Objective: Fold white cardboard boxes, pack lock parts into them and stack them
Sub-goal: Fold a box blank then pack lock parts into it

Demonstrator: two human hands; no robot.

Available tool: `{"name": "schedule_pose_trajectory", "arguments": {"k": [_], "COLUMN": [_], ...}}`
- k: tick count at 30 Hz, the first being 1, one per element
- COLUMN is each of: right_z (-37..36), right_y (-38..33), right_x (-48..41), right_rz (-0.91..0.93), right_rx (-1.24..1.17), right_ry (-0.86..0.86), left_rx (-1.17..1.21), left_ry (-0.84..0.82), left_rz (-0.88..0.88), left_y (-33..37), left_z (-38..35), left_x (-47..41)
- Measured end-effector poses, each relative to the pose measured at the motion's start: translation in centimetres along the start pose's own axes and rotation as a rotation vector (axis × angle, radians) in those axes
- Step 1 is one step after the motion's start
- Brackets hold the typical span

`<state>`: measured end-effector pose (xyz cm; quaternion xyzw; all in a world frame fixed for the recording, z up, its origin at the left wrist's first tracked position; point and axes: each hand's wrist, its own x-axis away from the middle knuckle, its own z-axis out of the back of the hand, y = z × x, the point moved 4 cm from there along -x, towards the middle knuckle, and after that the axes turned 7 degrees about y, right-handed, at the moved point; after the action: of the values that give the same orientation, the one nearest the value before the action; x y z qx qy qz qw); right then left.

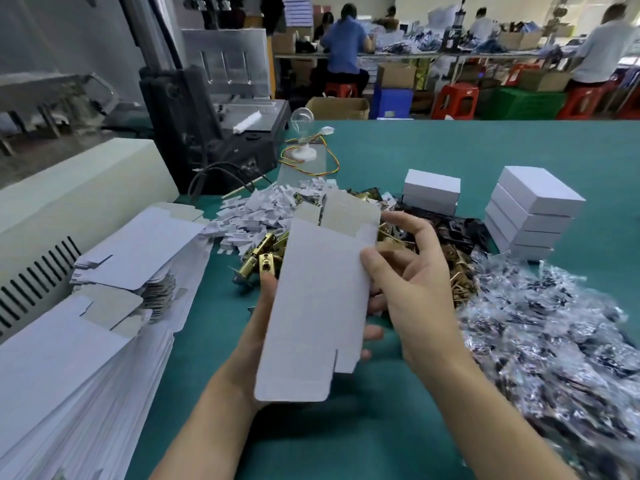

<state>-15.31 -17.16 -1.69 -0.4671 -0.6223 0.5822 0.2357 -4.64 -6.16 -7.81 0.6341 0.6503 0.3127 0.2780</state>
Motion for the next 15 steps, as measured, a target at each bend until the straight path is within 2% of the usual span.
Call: {"name": "schedule_pose_trajectory", "arguments": {"k": [3, 6, 13, 15], "right_z": [0.3, 0.4, 0.3, 0.3], "right_y": [-0.1, -0.2, -0.8, -0.8], "right_x": [0.3, 0.4, 0.5, 0.4], "right_rz": [0.103, 0.236, 0.285, 0.277], "right_rx": [0.082, 0.333, 0.457, 0.45], "right_ry": [-0.073, -0.094, -0.131, -0.124], "left_rx": [-0.13, -0.236, -0.521, -0.491], "left_ry": [0.149, 0.303, 0.254, 0.274], "left_rz": [-0.06, -0.031, -0.14, -0.15], "left_y": [1.0, 1.3, 2.9, 2.6], "left_z": [-0.4, -0.5, -3.3, -2.9], "left_x": [1.0, 2.2, 1.6, 1.4]}}
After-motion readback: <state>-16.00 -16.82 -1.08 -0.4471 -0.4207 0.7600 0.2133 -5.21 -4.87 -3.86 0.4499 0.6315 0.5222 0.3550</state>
